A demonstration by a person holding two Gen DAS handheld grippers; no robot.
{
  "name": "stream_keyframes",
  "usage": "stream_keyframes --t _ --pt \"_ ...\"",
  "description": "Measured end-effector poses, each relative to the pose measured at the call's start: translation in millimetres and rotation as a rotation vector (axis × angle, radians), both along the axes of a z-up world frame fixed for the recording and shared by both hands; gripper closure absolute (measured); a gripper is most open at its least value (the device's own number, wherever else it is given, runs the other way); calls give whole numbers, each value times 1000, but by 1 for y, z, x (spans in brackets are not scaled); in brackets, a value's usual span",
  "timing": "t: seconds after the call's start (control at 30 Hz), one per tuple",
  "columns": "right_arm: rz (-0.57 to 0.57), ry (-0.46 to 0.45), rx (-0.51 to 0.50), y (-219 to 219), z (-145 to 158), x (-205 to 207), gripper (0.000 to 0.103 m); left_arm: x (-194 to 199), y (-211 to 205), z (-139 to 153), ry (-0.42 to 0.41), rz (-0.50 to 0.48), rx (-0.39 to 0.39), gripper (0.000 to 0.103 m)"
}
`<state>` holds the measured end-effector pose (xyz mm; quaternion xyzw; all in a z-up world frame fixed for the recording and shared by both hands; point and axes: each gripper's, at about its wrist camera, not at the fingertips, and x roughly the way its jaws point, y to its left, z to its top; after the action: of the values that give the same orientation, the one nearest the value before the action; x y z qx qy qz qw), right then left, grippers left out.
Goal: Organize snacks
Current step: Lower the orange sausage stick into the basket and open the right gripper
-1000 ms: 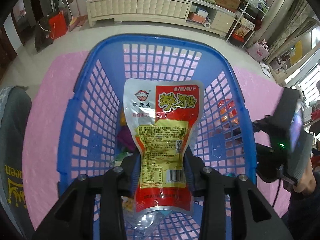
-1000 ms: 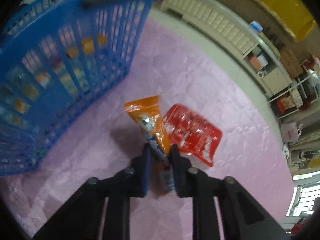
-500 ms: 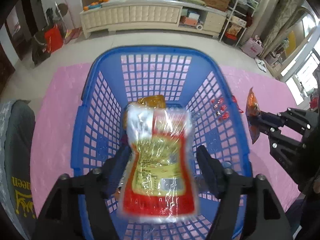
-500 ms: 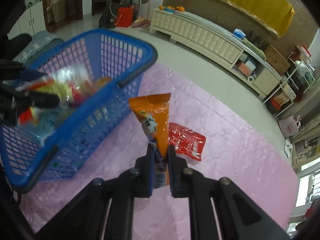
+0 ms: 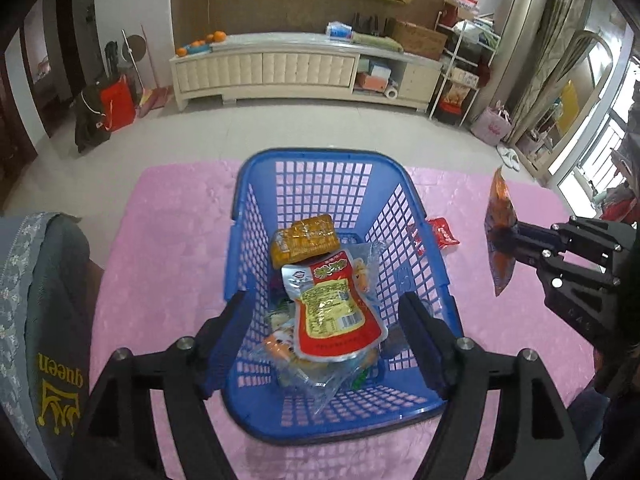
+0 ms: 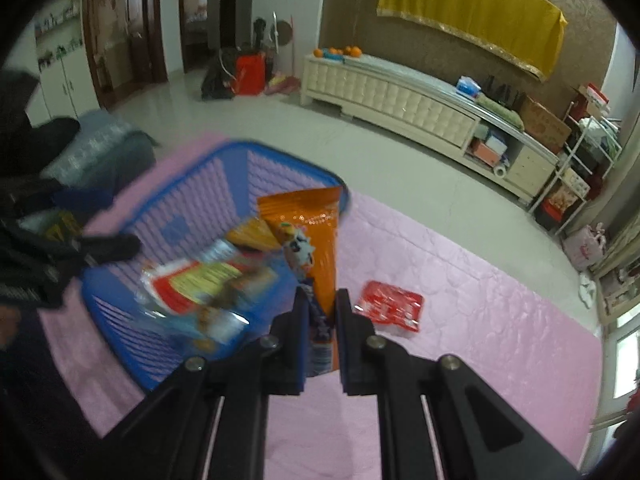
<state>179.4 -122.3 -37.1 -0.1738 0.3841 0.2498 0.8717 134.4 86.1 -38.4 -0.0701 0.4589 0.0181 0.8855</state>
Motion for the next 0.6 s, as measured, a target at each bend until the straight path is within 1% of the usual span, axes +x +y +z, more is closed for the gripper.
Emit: stream_keyframes --t 0.13,0.2,0.27,0.4,0.53,0.6 --pt "35 3 47 23 19 -16 88 -16 4 5 -22 5 3 29" --pt "45 18 68 32 23 -20 88 -22 9 5 -27 14 -3 29" --pt "36 52 92 42 23 -21 88 -24 14 2 -25 19 -8 29" --pt "8 134 143 53 13 -21 88 -32 20 -1 -22 23 -8 29" --pt "-34 185 129 64 -4 -22 88 -38 24 -8 -17 22 -15 29" --pt "-67 222 134 59 -12 -23 88 -40 24 -12 -12 19 -19 29"
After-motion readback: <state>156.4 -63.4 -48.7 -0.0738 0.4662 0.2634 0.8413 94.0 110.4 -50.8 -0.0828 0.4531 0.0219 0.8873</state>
